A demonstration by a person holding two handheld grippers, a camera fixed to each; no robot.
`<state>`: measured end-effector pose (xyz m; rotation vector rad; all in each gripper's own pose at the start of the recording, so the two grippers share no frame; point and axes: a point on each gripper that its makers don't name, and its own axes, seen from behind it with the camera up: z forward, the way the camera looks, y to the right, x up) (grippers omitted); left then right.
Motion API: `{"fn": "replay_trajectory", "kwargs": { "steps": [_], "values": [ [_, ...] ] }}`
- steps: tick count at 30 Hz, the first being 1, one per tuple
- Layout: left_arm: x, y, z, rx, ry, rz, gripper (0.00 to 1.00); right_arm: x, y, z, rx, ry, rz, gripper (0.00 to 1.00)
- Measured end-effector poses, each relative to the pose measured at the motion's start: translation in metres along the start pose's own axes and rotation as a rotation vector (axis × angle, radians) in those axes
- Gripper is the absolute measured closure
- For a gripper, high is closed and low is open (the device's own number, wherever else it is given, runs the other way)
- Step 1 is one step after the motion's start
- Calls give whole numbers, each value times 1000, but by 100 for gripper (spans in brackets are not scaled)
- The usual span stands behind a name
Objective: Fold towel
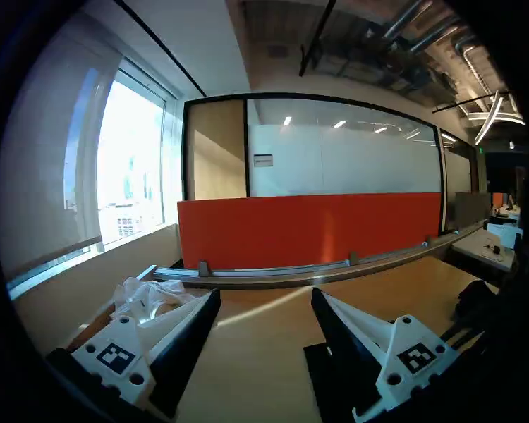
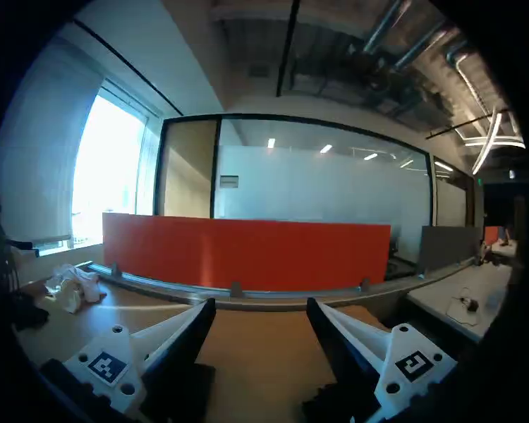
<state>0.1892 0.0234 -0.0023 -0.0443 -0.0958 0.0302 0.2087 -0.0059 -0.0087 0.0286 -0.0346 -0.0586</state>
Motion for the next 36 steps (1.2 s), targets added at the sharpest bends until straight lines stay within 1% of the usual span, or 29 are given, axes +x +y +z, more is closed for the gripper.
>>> {"fn": "replay_trajectory", "kwargs": {
  "steps": [3, 9, 14, 18, 21, 28, 36],
  "values": [
    [0, 10, 0, -45, -36, 10, 4, 2, -9, 0, 51, -30, -35, 0],
    [-9, 27, 0, -143, -110, 24, 4, -6, -31, -3, 179, -113, -108, 0],
    [-23, 43, -3, -229, -175, 56, 4, -20, -50, -9, 281, -187, -157, 0],
    [-35, 53, -6, -278, -215, 92, 4, -34, -62, -13, 343, -243, -184, 0],
    [-45, 58, -7, -303, -239, 113, 4, -44, -65, -14, 369, -275, -195, 0],
    [-71, 65, -8, -336, -282, 129, 4, -72, -72, -17, 415, -337, -223, 0],
    [-110, 73, -14, -360, -332, 141, 4, -105, -82, -20, 447, -373, -240, 0]
  ]
}}
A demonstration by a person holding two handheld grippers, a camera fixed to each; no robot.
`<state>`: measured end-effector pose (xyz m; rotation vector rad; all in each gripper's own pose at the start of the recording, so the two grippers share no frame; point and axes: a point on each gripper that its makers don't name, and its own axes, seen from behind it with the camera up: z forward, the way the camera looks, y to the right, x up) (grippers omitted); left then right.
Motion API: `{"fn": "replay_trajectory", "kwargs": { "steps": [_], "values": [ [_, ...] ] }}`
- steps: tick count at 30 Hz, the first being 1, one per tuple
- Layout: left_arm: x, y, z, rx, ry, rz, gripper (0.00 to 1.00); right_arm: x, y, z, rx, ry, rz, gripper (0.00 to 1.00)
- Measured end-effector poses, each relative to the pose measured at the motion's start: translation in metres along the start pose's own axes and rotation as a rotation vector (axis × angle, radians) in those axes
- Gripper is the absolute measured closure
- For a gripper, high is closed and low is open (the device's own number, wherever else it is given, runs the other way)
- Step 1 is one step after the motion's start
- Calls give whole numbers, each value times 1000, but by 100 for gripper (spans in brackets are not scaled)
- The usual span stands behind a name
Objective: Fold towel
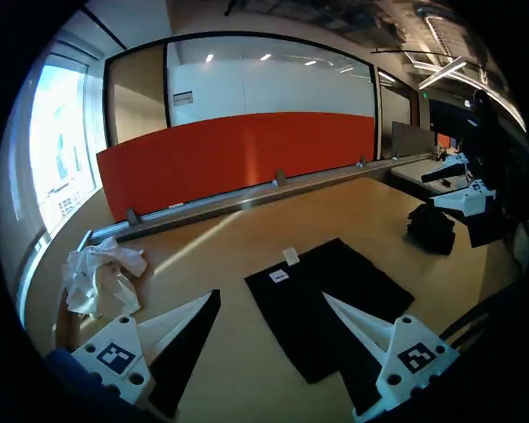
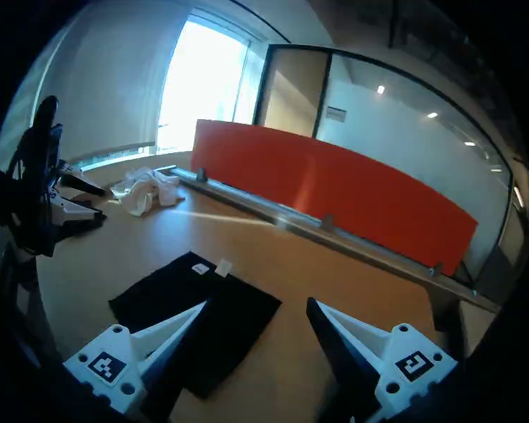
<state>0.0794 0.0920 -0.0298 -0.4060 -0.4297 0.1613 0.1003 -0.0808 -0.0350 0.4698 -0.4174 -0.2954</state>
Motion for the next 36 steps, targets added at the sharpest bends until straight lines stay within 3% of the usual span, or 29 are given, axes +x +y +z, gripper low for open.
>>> {"fn": "replay_trajectory", "kwargs": {
  "steps": [18, 36],
  "values": [
    [-96, 30, 31, -60, -153, 4, 4, -105, -36, 31, 83, -155, -30, 0],
    [-176, 53, 49, -117, -321, 7, 4, -191, -60, 39, 161, -308, -47, 0]
  ]
}}
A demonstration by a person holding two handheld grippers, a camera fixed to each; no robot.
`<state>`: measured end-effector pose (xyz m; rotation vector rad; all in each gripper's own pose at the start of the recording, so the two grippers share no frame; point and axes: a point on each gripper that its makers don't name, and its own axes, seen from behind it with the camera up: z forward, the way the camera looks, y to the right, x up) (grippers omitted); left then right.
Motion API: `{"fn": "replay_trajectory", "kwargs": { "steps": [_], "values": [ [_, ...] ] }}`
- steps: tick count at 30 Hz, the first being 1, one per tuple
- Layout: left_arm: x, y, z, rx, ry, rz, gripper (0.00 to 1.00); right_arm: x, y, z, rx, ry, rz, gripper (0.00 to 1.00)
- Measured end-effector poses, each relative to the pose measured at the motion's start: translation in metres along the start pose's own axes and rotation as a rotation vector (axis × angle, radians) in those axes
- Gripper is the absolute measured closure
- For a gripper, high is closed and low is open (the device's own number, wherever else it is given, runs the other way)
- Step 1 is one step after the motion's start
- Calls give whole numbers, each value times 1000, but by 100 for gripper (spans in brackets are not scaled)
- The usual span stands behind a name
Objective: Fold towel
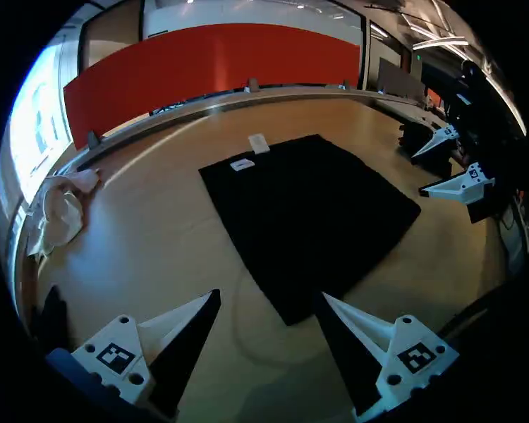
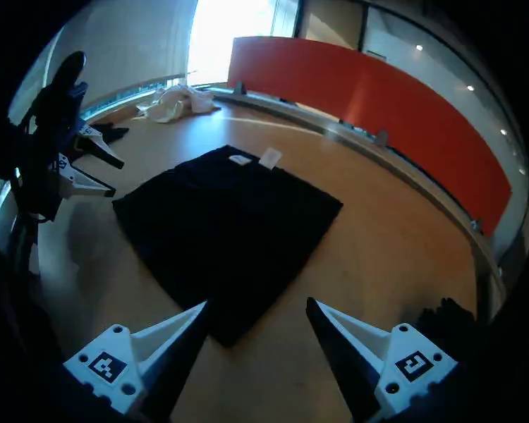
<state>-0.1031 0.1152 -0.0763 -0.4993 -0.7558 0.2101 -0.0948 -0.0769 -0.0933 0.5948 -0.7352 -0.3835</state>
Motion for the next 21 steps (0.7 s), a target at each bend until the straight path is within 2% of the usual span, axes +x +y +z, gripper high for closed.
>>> {"fn": "replay_trajectory", "kwargs": {
  "steps": [14, 21],
  "values": [
    [-21, 18, 12, -44, -99, 43, 5, -24, -10, 11, 47, -63, 5, 5],
    [-29, 26, 15, -55, -127, 59, 18, -32, -18, 11, 81, -86, -7, 20]
  ]
}}
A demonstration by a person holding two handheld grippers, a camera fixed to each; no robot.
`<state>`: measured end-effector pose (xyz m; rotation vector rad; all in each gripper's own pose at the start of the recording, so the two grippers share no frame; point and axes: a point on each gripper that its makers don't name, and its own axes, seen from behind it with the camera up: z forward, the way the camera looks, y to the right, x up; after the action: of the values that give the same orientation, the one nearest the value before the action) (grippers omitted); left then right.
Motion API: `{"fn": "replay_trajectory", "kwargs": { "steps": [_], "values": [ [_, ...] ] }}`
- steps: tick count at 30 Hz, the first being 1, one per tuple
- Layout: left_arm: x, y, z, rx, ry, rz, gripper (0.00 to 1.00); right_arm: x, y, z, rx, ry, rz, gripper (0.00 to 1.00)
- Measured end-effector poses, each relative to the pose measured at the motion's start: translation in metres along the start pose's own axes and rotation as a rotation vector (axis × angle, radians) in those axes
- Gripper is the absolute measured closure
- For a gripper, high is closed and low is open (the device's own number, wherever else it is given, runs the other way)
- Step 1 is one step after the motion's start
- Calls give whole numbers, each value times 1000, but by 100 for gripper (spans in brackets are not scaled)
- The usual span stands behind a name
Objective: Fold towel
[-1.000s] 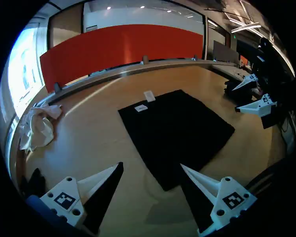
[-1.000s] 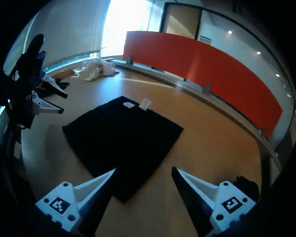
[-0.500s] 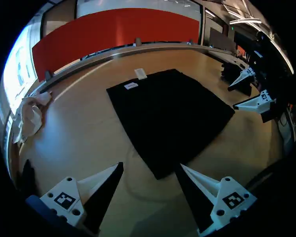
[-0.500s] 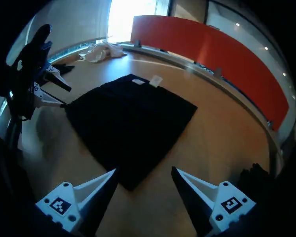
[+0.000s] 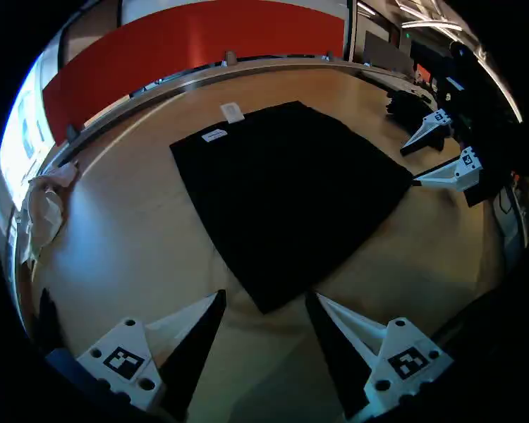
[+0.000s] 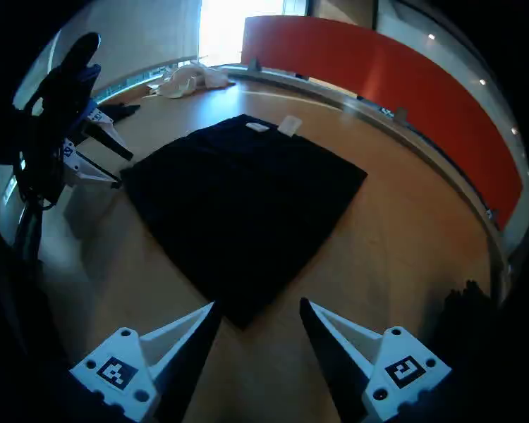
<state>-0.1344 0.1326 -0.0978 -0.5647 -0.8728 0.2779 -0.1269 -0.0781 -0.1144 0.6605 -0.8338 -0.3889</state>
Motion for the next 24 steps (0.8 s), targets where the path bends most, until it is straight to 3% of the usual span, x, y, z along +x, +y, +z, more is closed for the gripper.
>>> {"fn": "replay_trajectory", "kwargs": {
  "steps": [5, 11, 21, 24],
  "values": [
    [-1, 4, 1, -6, -10, 6, 29, -5, -4, 1, 19, -16, -8, 35],
    [0, 5, 1, -6, -24, 3, 32, -7, -10, 3, 53, -25, 13, 53],
    [-1, 8, 1, -3, -36, -4, 49, -8, -15, 3, 70, -28, 23, 68],
    [-1, 5, 0, 5, -41, -12, 67, -8, -16, 3, 70, -32, 15, 74]
  ]
}}
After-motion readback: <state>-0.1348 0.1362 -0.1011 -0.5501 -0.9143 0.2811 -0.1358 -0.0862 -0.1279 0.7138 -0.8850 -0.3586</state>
